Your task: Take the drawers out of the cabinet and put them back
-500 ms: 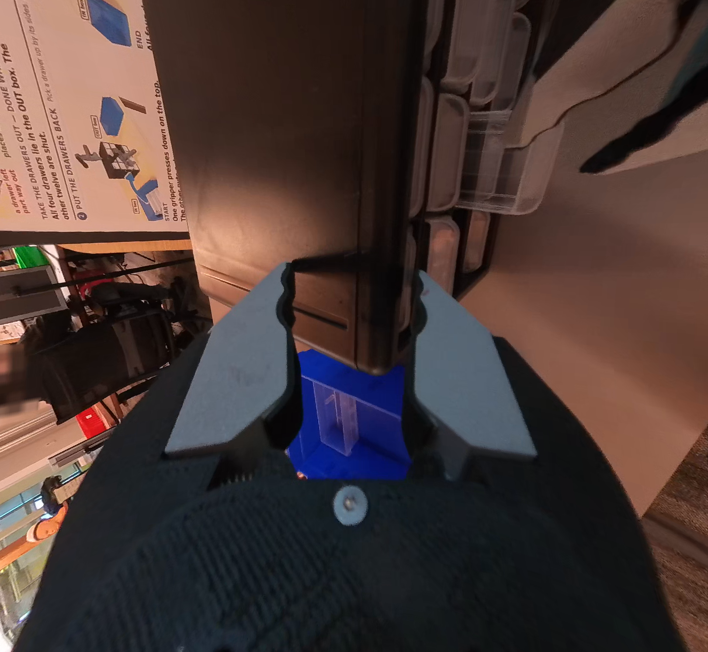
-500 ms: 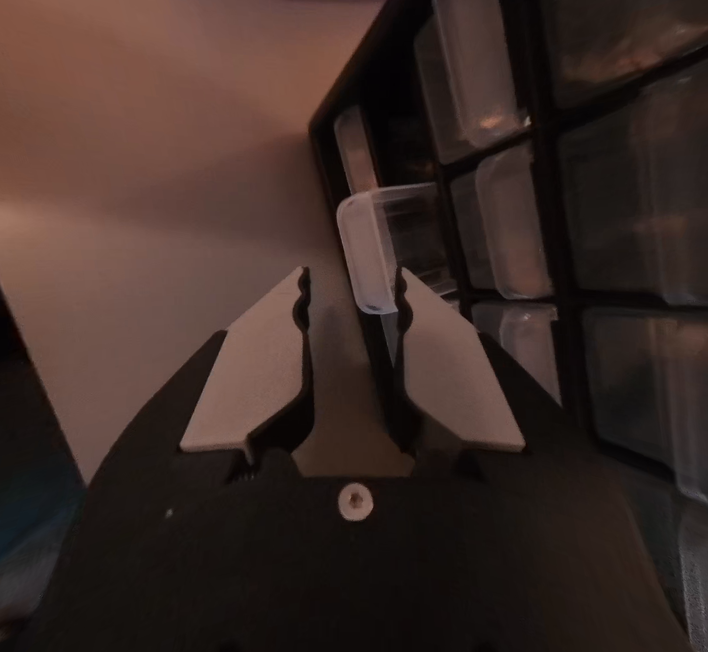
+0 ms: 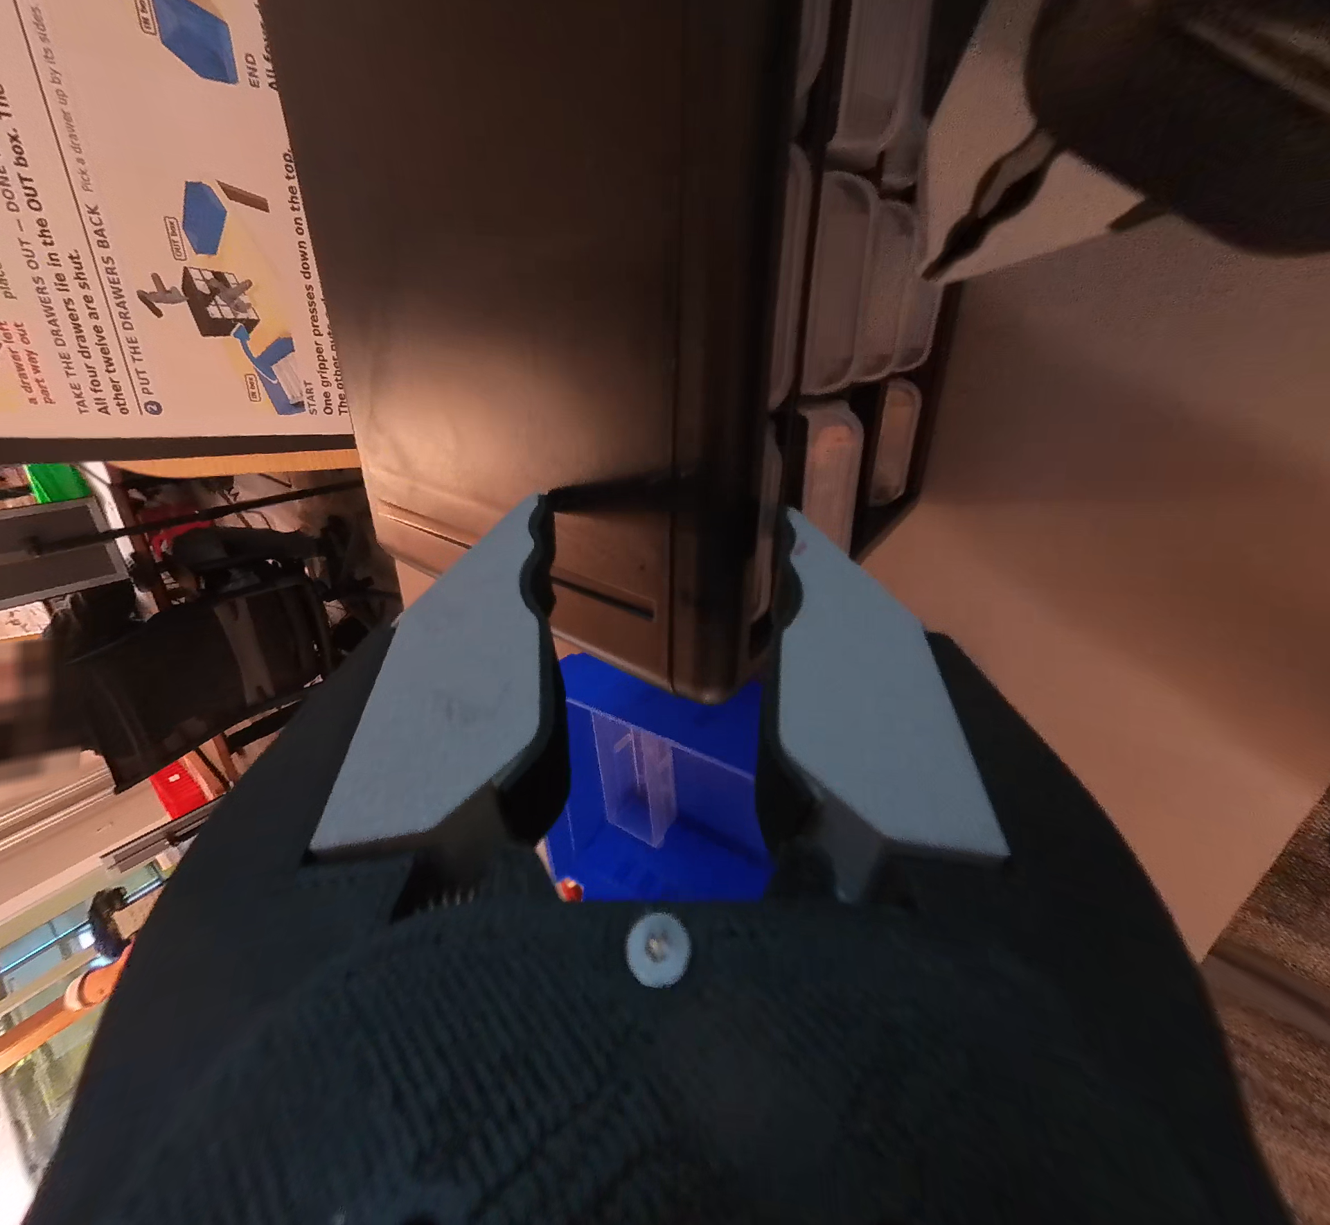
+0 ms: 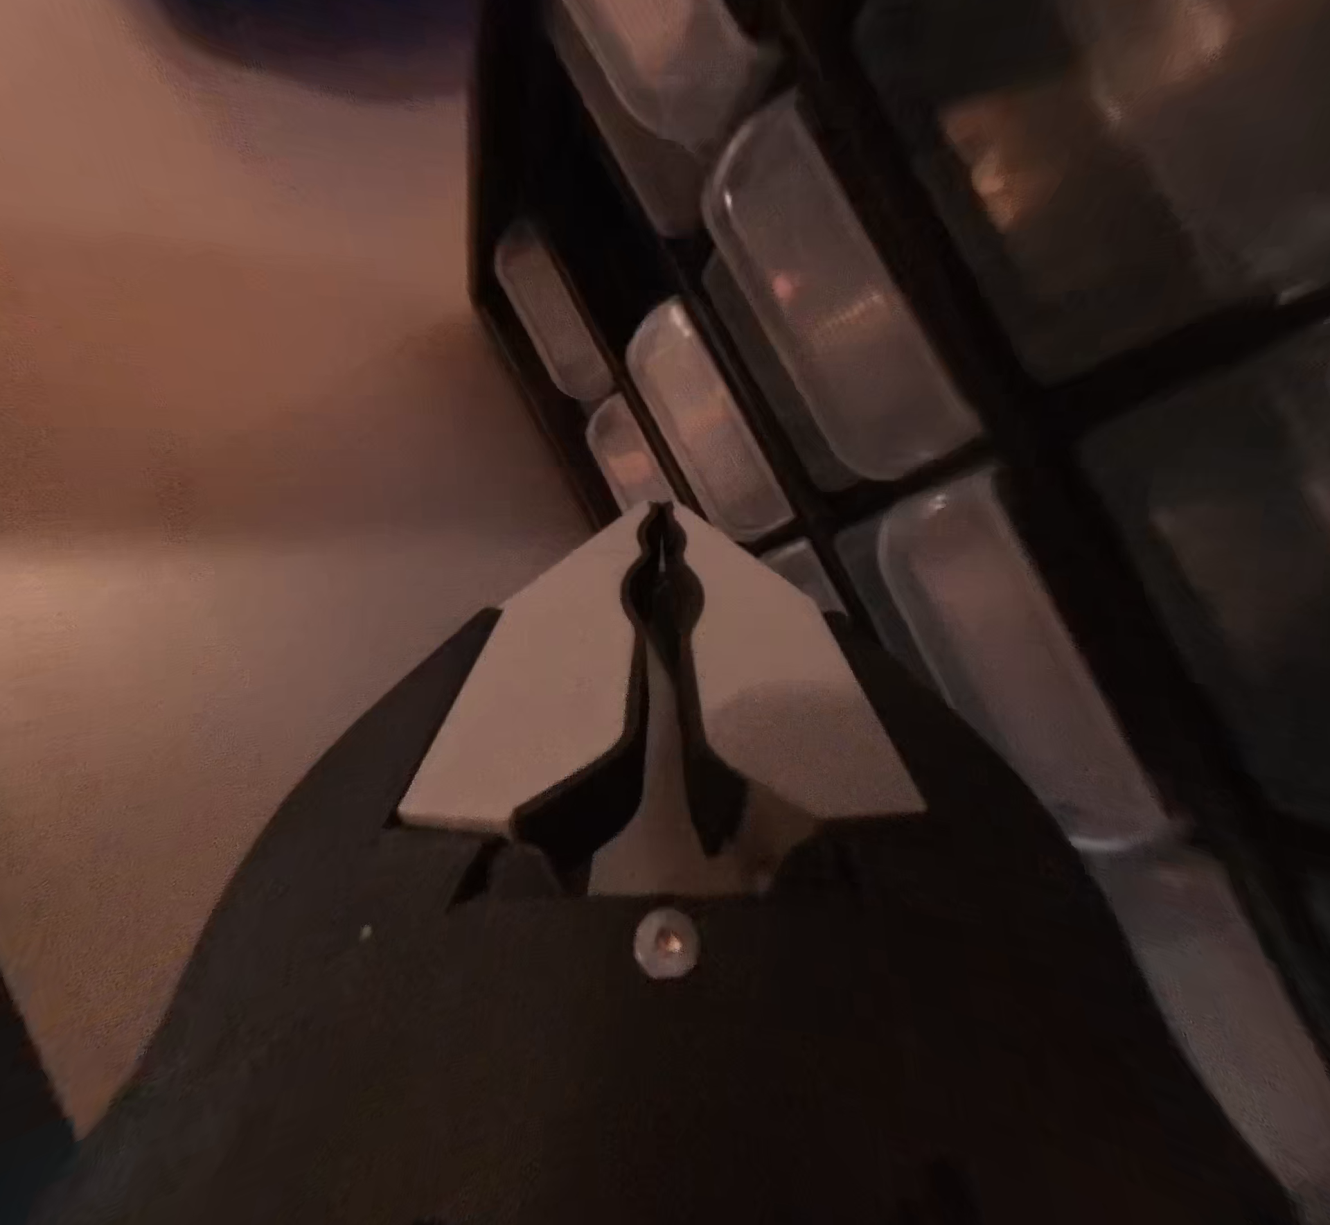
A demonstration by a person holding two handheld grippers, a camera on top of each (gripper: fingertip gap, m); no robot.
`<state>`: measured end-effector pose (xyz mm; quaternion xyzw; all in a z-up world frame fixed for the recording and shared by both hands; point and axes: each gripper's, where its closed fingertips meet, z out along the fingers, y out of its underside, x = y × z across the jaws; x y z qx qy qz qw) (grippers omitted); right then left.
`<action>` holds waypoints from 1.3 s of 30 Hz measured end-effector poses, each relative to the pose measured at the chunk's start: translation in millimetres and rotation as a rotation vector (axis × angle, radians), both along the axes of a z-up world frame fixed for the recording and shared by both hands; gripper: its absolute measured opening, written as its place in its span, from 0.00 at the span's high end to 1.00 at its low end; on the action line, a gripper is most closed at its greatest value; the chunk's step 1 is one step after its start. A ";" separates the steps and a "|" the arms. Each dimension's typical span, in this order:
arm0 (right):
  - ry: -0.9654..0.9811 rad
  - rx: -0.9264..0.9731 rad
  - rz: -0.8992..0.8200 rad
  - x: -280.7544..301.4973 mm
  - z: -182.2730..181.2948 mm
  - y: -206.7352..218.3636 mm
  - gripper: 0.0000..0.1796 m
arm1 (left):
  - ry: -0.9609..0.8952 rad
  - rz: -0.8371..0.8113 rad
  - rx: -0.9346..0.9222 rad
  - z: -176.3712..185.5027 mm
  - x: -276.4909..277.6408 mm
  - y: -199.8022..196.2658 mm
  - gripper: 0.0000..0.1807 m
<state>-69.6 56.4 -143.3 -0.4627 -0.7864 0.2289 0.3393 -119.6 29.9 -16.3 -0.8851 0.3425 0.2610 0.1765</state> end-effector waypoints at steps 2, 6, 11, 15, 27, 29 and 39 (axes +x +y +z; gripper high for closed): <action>0.063 -0.020 0.001 -3.8 -3.0 -2.6 1.00 | 0.016 0.006 -0.006 -0.7 0.2 -0.9 0.67; 0.080 -0.065 0.059 9.9 -16.2 -19.7 1.00 | 0.026 0.013 -0.019 -1.4 1.5 -1.2 0.67; 0.128 -0.048 0.132 38.4 -41.3 -31.2 1.00 | 0.025 0.019 -0.017 -1.9 -0.1 -1.5 0.67; 0.071 0.000 0.100 47.7 -54.7 -22.0 1.00 | 0.056 0.057 -0.009 -4.3 0.0 2.0 0.67; 0.057 0.083 0.006 62.0 -60.2 2.7 0.97 | 0.019 0.160 0.167 23.0 -21.0 -54.1 0.85; 0.065 0.061 0.001 62.6 -58.0 3.6 0.96 | -0.009 0.221 0.169 25.1 -48.0 -74.1 0.86; 0.046 0.007 0.035 62.4 -58.6 -5.5 0.95 | 0.093 0.565 -0.123 -99.0 -224.4 -157.1 0.81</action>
